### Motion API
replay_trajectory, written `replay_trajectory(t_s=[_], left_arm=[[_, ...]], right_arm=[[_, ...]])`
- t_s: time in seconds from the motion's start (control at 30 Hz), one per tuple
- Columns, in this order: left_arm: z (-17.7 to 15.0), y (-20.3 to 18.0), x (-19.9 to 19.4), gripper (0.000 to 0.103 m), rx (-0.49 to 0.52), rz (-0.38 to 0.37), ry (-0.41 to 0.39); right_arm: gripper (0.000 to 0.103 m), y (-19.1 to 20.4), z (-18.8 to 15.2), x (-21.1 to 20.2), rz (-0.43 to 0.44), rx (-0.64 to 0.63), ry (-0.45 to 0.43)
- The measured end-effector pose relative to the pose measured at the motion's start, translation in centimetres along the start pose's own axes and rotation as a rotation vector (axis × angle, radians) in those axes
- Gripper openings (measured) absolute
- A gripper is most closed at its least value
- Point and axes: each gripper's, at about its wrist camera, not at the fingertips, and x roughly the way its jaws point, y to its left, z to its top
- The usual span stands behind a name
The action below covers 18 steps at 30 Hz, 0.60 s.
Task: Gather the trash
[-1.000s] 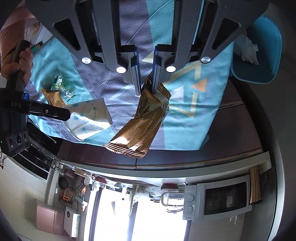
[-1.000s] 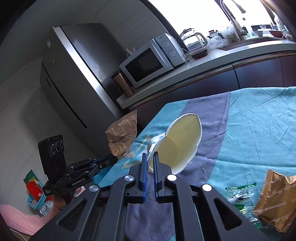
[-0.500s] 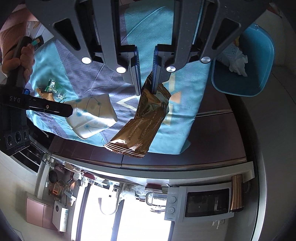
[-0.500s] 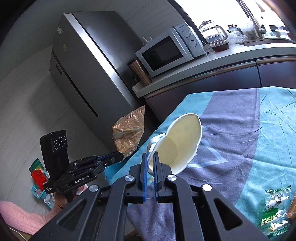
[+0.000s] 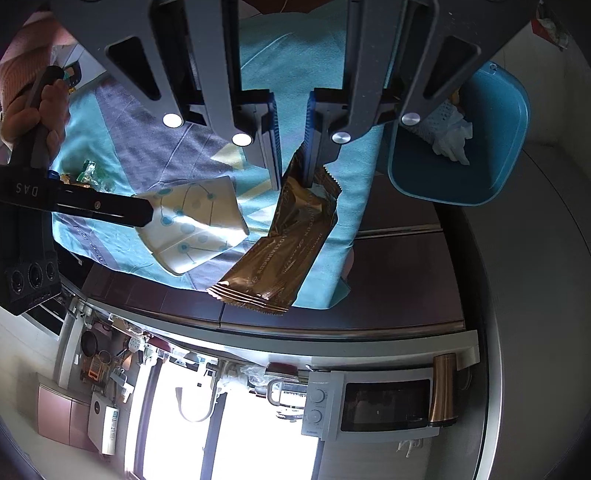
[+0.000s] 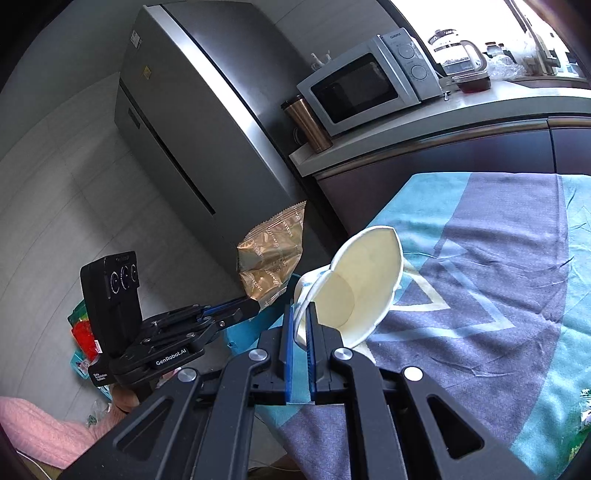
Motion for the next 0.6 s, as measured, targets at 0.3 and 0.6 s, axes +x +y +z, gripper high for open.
replay_trajectory(t_s=[0.3,0.6], left_arm=[[-0.7,2.2,-1.0,0.012,-0.032,0.039,-0.004],[-1.2,3.8,-1.6,0.012,-0.059,0.071,-0.006]], right_arm=[[0.005,1.3,0.2,2.2,0.040,-0.013,0.029],[0.005,2.5,0.2,3.8,0.068,-0.027,0.057]])
